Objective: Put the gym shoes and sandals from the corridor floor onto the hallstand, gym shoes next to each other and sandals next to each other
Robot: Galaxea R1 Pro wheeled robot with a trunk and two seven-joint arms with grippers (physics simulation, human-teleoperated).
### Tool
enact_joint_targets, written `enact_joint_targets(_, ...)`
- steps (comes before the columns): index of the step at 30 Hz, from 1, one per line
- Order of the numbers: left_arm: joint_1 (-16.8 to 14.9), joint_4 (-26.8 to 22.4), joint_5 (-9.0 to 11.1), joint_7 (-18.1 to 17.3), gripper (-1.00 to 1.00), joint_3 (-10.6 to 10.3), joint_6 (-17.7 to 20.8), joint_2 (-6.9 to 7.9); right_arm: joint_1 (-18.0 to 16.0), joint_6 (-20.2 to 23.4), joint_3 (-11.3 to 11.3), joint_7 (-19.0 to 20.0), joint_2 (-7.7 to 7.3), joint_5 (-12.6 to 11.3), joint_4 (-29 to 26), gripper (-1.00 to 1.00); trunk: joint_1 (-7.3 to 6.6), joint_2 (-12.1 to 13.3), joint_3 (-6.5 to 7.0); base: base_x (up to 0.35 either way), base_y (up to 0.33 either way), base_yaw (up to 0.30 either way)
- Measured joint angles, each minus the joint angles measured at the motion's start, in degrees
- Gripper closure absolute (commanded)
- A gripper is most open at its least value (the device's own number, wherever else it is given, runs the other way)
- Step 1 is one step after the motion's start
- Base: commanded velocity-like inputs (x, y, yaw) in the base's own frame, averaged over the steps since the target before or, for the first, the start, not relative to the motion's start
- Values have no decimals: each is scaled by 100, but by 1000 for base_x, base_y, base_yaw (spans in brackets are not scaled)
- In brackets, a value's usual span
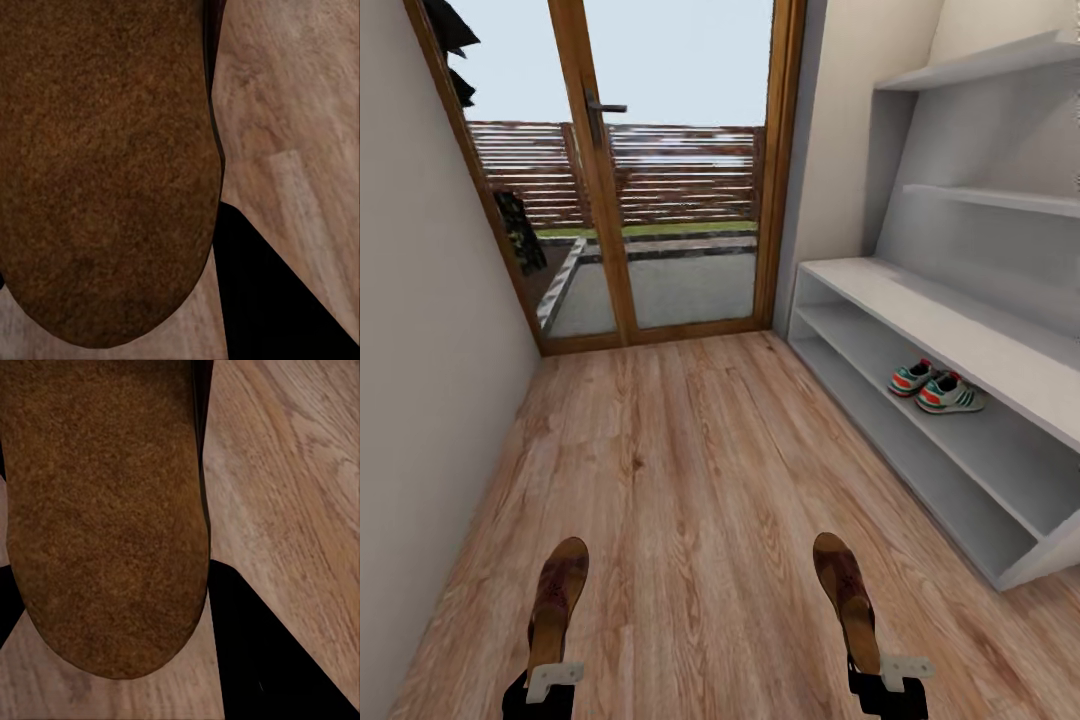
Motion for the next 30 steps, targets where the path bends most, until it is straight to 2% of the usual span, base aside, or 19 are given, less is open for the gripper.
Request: enact_joint_targets(30,0,0,1,5,100,1,0,6,0,0,-1,0,0,-1,-2,100,0,0,-14,282,215,-263)
